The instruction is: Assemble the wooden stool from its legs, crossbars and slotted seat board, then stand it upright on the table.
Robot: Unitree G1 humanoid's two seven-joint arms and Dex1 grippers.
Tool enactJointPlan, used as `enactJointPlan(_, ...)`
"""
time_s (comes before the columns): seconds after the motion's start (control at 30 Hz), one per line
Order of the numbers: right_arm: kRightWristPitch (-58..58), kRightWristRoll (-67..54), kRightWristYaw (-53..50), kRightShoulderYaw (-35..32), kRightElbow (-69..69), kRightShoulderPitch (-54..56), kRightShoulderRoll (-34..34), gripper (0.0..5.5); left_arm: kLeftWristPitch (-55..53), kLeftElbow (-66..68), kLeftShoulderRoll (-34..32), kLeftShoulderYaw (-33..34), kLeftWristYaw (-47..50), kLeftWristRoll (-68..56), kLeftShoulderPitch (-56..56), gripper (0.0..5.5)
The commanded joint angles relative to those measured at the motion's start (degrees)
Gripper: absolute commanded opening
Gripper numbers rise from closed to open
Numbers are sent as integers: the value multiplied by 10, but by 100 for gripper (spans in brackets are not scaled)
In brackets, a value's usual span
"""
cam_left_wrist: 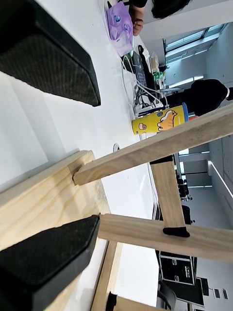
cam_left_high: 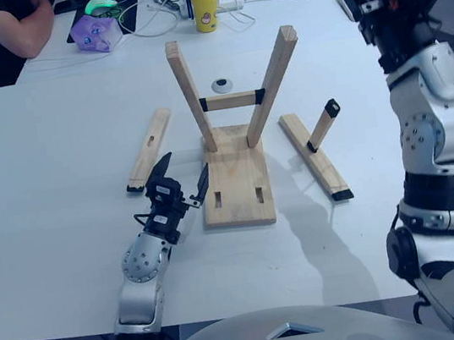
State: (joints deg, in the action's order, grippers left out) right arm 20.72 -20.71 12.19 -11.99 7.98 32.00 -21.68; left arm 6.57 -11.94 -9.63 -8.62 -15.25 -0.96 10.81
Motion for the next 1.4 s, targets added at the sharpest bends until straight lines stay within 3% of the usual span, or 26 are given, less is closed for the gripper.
enactJointPlan(0.03,28,-6,-8,-5,-12,-22,13,61,-12,8,-1,-3,-1,6,-15,416)
enactJointPlan(0.17,29,-5,-6,-3,1,-19,18,6,-10,12,0,-1,3,8,-14,416)
enactJointPlan(0.37,-21,9,-4,-6,31,-5,19,1,-7,17,-1,2,4,9,-13,416)
enactJointPlan(0.67,85,41,-33,47,-22,-208,62,1,-13,13,-10,11,-5,2,-26,416)
enactJointPlan(1.2,45,55,-4,51,-43,-121,48,1,-2,23,3,13,9,10,-19,416)
enactJointPlan(1.4,-77,49,-12,13,-2,-66,58,1,1,29,6,11,12,10,-18,416)
